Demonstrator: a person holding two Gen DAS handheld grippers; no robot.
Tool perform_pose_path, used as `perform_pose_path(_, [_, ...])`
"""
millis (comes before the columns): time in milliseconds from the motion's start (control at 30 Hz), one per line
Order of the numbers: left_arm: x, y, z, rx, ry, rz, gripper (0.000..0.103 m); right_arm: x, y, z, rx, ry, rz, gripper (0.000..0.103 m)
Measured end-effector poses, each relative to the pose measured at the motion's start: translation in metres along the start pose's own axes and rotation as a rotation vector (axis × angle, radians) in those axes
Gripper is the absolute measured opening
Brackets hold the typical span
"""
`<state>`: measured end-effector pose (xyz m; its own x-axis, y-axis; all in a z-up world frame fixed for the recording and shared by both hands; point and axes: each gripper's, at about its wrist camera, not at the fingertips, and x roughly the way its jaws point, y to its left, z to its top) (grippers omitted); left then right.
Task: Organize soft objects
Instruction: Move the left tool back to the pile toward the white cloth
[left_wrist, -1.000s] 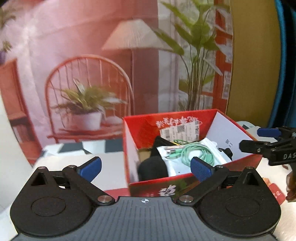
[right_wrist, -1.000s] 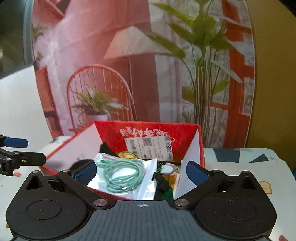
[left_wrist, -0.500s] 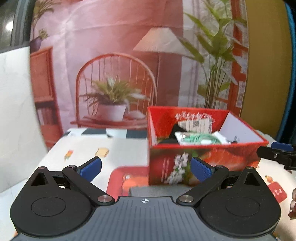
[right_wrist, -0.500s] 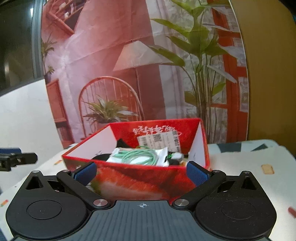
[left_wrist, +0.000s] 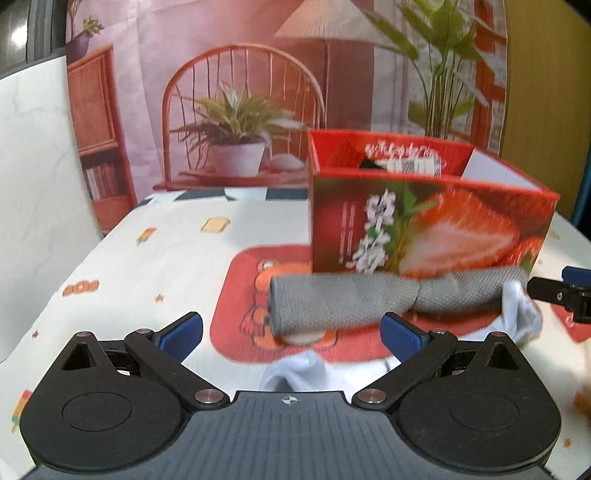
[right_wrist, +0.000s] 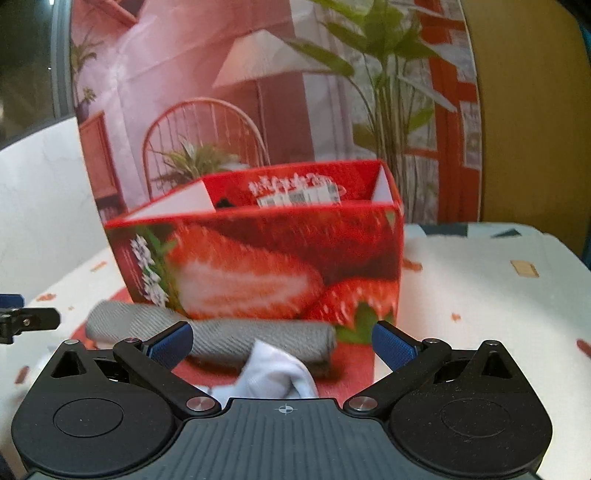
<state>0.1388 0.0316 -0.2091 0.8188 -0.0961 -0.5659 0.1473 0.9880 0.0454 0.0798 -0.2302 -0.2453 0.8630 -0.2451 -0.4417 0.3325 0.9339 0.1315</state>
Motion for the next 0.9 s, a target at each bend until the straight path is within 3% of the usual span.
perform_pose_path(333, [0.009, -0.001, -0.013, -0.001, 0.042, -0.027, 0.103, 0.016, 0.002, -0.016, -0.026, 0.055, -0.039, 0.102])
perform_pose_path(433, [0.014, -0.001, -0.017, -0.003, 0.059, -0.044, 0.102, 0.019, 0.000, -0.017, -0.026, 0.071, -0.035, 0.092])
perform_pose_path(700, [0.022, 0.004, -0.022, -0.049, 0.080, -0.056, 0.097, 0.029, 0.004, -0.020, -0.057, 0.135, -0.017, 0.055])
perform_pose_path(800, [0.025, 0.005, -0.024, -0.062, 0.090, -0.061, 0.092, 0.030, 0.006, -0.021, -0.074, 0.142, 0.002, 0.045])
perform_pose_path(900, [0.028, 0.005, -0.026, -0.063, 0.102, -0.075, 0.081, 0.030, 0.008, -0.021, -0.088, 0.144, 0.011, 0.042])
